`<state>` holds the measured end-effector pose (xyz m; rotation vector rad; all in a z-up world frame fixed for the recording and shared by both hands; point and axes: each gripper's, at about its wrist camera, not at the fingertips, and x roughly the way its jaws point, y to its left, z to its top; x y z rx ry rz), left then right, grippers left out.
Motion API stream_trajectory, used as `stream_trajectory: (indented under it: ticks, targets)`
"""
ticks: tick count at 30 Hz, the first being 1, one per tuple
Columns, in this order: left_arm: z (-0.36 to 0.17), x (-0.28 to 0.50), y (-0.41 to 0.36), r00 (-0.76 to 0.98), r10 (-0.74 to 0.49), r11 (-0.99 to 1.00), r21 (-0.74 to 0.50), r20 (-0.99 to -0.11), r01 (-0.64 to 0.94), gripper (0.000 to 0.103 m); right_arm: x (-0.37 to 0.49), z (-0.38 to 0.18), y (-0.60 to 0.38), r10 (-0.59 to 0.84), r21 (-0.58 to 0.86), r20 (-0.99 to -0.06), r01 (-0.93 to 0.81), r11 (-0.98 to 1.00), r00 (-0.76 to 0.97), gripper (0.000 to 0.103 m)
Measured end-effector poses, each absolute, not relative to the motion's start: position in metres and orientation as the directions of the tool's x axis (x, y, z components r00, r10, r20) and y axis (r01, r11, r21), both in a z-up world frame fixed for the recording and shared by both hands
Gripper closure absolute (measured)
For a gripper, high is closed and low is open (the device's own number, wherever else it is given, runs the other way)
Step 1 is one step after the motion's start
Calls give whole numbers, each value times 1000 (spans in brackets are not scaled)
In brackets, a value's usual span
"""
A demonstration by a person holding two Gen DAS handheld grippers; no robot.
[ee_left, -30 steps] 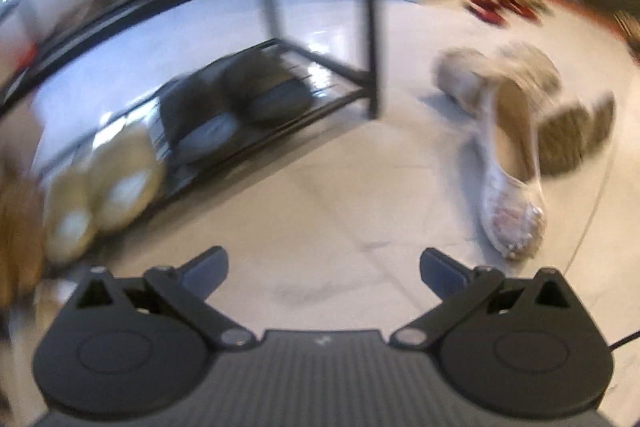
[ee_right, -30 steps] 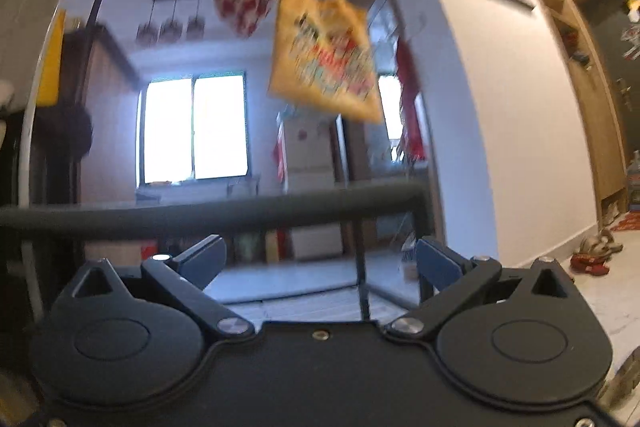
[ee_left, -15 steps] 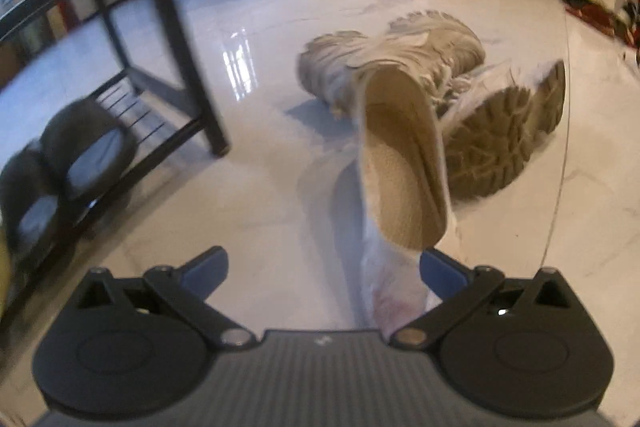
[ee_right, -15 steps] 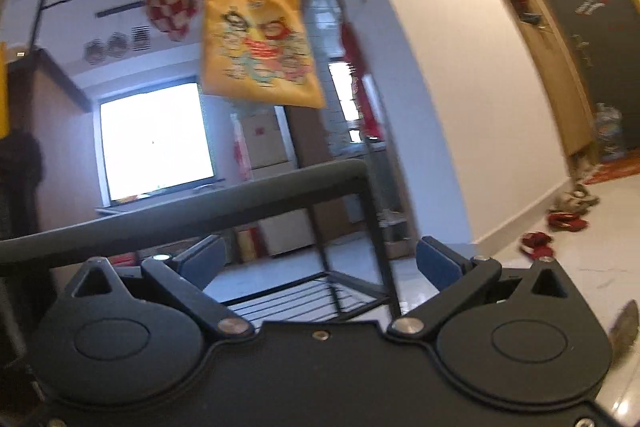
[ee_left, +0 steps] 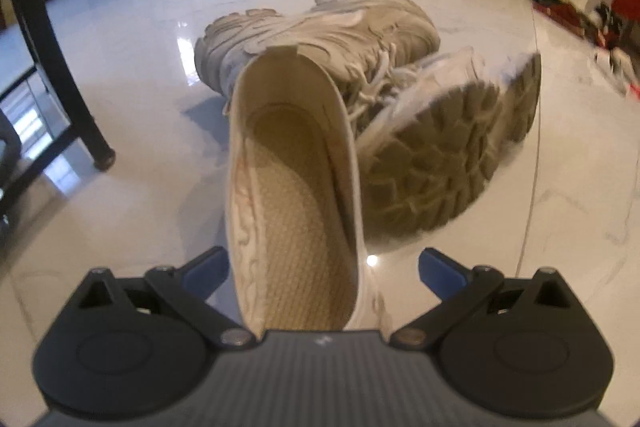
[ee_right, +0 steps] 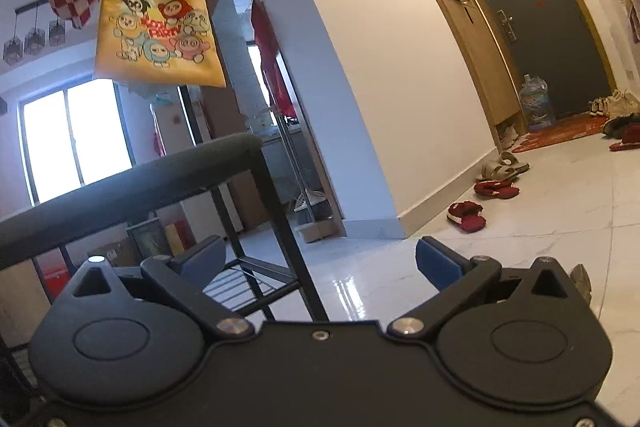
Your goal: Organize scattered shoes
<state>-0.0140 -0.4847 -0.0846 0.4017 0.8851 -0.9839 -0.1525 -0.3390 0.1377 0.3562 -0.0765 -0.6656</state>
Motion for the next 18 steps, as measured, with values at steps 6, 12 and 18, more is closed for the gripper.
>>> stream_trajectory:
  ticks: [6, 12, 18]
  targets:
    - [-97, 0, -482, 208, -498, 544, -116, -842, 831, 21, -148, 133, -352, -616, 398, -95, 597, 697, 782, 0]
    - [-97, -7, -492, 214, -446, 531, -64, -869, 845, 21, -145, 135, -349, -613, 382, -99, 599, 704, 784, 0]
    - [-100, -10, -492, 185, -445, 476, -57, -876, 878, 26, -145, 135, -351, -624, 390, -112, 612, 688, 773, 0]
